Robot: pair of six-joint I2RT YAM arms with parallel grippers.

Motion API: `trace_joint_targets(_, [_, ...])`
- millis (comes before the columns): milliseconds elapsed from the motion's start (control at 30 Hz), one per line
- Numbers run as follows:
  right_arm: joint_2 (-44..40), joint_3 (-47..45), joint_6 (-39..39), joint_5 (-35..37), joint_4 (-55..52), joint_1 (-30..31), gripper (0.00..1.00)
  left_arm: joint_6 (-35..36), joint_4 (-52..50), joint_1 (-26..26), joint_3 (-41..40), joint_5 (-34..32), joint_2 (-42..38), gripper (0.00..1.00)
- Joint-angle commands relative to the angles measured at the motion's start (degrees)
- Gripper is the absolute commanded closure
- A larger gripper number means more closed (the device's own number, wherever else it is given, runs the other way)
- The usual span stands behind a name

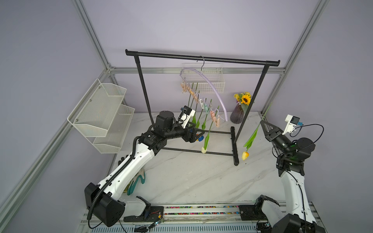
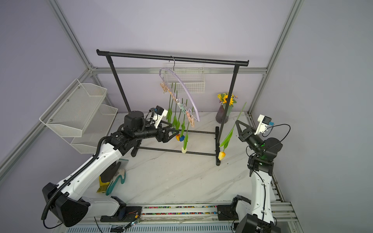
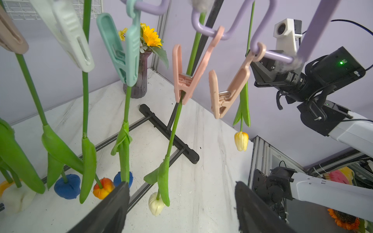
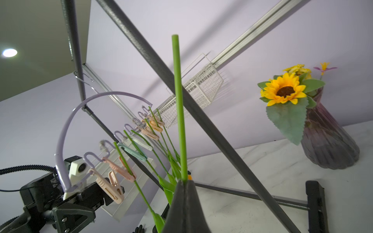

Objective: Dry the flowers on a clothes hanger
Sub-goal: Pick up the flower at the center of the board, then open the clamp at the hanger.

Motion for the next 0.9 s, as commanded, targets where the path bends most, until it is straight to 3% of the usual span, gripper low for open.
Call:
trace_joint_targets(0, [0.5, 1.7, -1.8, -2.1, 5.9, 3.4, 1.0, -0.5, 2.0, 0.4, 2.4, 1.2, -0.2, 0.18])
trace_joint_targets(267, [2.4, 2.3, -3.3, -0.3, 13.5, 11.7, 1.0, -1.0, 3.8, 0.4, 5.0, 2.5, 0.5, 0.17])
trace_joint_targets(633, [4.2, 2.4, -10.4, 3.8, 12.7, 20.9, 1.0, -7.1, 7.6, 0.2, 10.4, 6.8, 7.0, 0.19])
trace_joint_targets(867, [5.9, 2.5, -11.7, 4.2, 13.7, 24.1, 1.0, -7.3, 8.0, -1.1, 11.5, 4.7, 7.9, 0.21])
